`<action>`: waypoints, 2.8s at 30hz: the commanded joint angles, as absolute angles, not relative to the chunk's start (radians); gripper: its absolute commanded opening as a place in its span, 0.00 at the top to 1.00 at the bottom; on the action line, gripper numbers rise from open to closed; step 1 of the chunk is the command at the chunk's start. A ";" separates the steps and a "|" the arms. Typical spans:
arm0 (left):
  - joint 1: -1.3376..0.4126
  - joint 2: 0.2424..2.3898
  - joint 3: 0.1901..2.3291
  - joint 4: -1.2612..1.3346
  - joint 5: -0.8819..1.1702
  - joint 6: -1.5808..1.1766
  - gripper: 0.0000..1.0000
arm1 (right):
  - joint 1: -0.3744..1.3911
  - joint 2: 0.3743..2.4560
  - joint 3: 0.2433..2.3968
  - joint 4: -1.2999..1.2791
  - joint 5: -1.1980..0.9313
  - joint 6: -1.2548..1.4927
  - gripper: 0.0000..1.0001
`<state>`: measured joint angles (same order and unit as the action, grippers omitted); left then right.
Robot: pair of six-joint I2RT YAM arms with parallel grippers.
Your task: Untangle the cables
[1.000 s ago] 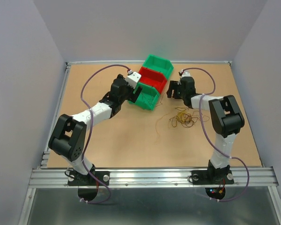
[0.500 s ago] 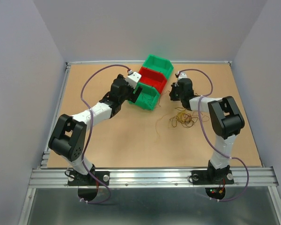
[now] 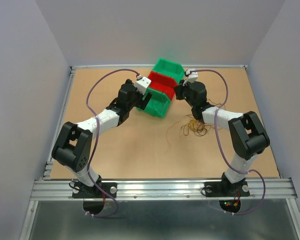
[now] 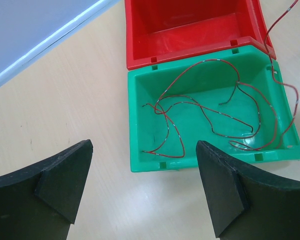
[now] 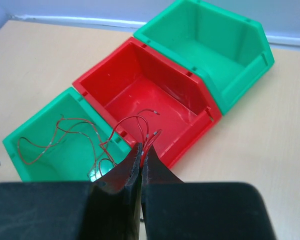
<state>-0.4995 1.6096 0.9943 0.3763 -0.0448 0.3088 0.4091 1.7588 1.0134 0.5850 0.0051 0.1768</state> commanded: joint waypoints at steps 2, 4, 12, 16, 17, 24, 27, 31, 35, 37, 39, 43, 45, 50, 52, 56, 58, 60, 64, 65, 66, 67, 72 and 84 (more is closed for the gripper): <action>-0.495 1.595 1.009 0.411 -0.058 0.313 0.04 | 0.443 1.788 1.029 0.722 0.006 0.140 0.99; -0.491 1.591 1.009 0.420 -0.078 0.302 0.04 | 0.456 1.816 1.063 0.730 -0.044 0.137 0.99; -0.413 1.554 1.005 0.431 -0.022 0.227 0.04 | 0.529 1.948 1.112 0.681 -0.168 0.032 0.99; -0.408 1.563 1.009 0.425 -0.014 0.230 0.04 | 0.567 2.032 1.218 0.523 -0.222 -0.046 0.99; -0.408 1.568 1.011 0.426 -0.015 0.232 0.04 | 0.574 2.051 1.279 0.450 -0.233 -0.060 0.99; -0.391 1.627 1.043 0.411 -0.040 0.229 0.04 | 0.588 2.215 1.430 0.246 -0.403 -0.126 0.99; -0.367 1.640 1.058 0.402 -0.012 0.198 0.04 | 0.591 2.218 1.442 0.183 -0.500 -0.172 0.99; -0.338 1.602 1.037 0.429 -0.012 0.175 0.04 | 0.620 2.180 1.407 0.152 -0.580 -0.227 0.99; -0.308 1.552 1.008 0.463 -0.012 0.156 0.04 | 0.667 2.145 1.384 0.118 -0.623 -0.273 0.99; -0.302 1.531 0.994 0.471 -0.017 0.153 0.04 | 0.702 2.125 1.371 0.109 -0.627 -0.299 0.99; -0.301 1.519 0.983 0.488 -0.023 0.149 0.04 | 0.722 2.115 1.370 0.110 -0.626 -0.301 0.95; -0.299 1.493 0.956 0.517 -0.038 0.144 0.04 | 0.744 2.092 1.376 0.123 -0.577 -0.267 0.92; -0.298 1.485 0.951 0.522 -0.038 0.144 0.04 | 0.744 2.056 1.353 0.168 -0.539 -0.241 0.90; -0.298 1.470 0.936 0.534 -0.035 0.149 0.04 | 0.744 1.896 1.133 0.424 -0.421 -0.135 0.54; -0.298 1.467 0.930 0.538 -0.034 0.155 0.04 | 0.745 1.818 1.082 0.463 -0.387 -0.106 0.49; -0.298 1.454 0.917 0.555 -0.037 0.161 0.04 | 0.744 1.718 1.003 0.486 -0.298 -0.077 0.32; -0.299 1.447 0.910 0.558 -0.035 0.163 0.04 | 0.744 1.669 0.960 0.485 -0.247 -0.061 0.20; -0.299 1.440 0.907 0.564 -0.031 0.163 0.04 | 0.744 1.637 0.922 0.477 -0.192 -0.049 0.15; -0.310 1.428 0.887 0.575 0.032 0.179 0.04 | 0.733 1.560 0.931 0.335 0.090 0.076 0.12; -0.316 1.425 0.882 0.580 0.050 0.189 0.04 | 0.724 1.546 0.940 0.289 0.258 0.110 0.11; -0.324 1.424 0.877 0.583 0.051 0.198 0.04 | 0.707 1.540 0.951 0.190 0.335 0.150 0.09; -0.343 1.420 0.871 0.581 0.049 0.207 0.04 | 0.657 1.536 0.956 0.140 0.394 0.232 0.06; -0.379 1.402 0.851 0.594 0.037 0.250 0.04 | 0.427 1.450 0.858 0.077 0.551 0.388 0.00; -0.388 1.382 0.831 0.614 0.032 0.258 0.04 | 0.212 1.811 0.995 0.108 0.506 0.465 0.01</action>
